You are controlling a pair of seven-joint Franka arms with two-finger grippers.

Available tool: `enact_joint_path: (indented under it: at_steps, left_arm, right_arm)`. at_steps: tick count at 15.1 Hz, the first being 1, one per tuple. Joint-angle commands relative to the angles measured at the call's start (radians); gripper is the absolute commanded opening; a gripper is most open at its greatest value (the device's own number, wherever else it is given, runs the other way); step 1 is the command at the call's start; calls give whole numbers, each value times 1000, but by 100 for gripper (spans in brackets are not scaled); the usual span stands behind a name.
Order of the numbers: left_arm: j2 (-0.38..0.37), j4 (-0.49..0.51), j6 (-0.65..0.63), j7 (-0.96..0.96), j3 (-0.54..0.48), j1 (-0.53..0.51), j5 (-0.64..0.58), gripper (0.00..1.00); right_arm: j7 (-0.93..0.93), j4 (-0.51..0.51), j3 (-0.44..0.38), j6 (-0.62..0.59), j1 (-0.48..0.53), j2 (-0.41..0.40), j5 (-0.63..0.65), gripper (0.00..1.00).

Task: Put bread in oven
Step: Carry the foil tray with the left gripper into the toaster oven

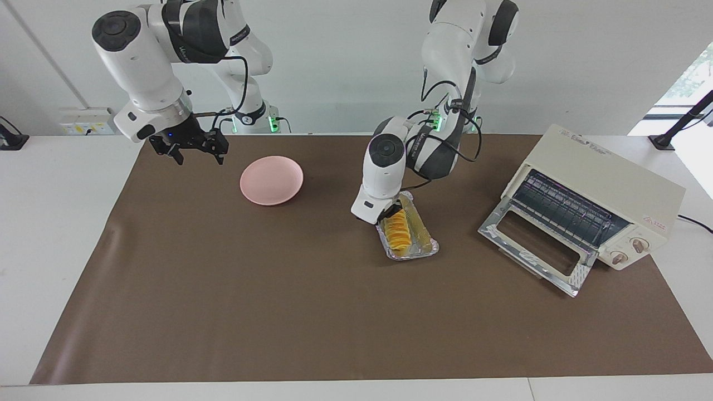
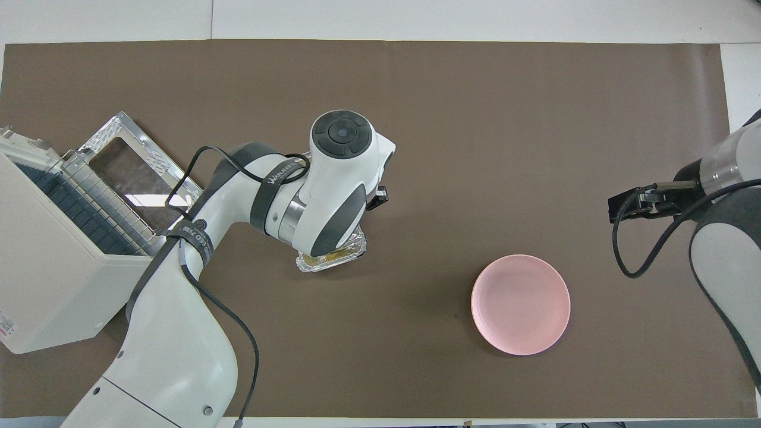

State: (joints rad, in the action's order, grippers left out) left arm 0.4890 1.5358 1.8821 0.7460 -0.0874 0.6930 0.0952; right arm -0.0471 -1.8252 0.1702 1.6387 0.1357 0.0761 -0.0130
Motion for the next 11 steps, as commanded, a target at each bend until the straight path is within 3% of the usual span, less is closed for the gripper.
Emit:
enact_joint_path:
  at_steps: [1,3,9,11]
  left_arm:
    - [7,-112,-142,7,-28,-85,-6,0]
    - [-3,-120,-172,12,-61,-136,-8,0]
    - [5,-112,-253,12,-276,-147,-12,0]
    - [6,-112,-264,12,-287,-150,-40,0]
  right_arm:
    - [29,-14,12,-8,21,19,7,100]
    - [21,-14,14,1,19,17,7,100]
    - [23,-11,14,7,19,16,5,100]
    - [27,-12,14,0,19,17,5,100]
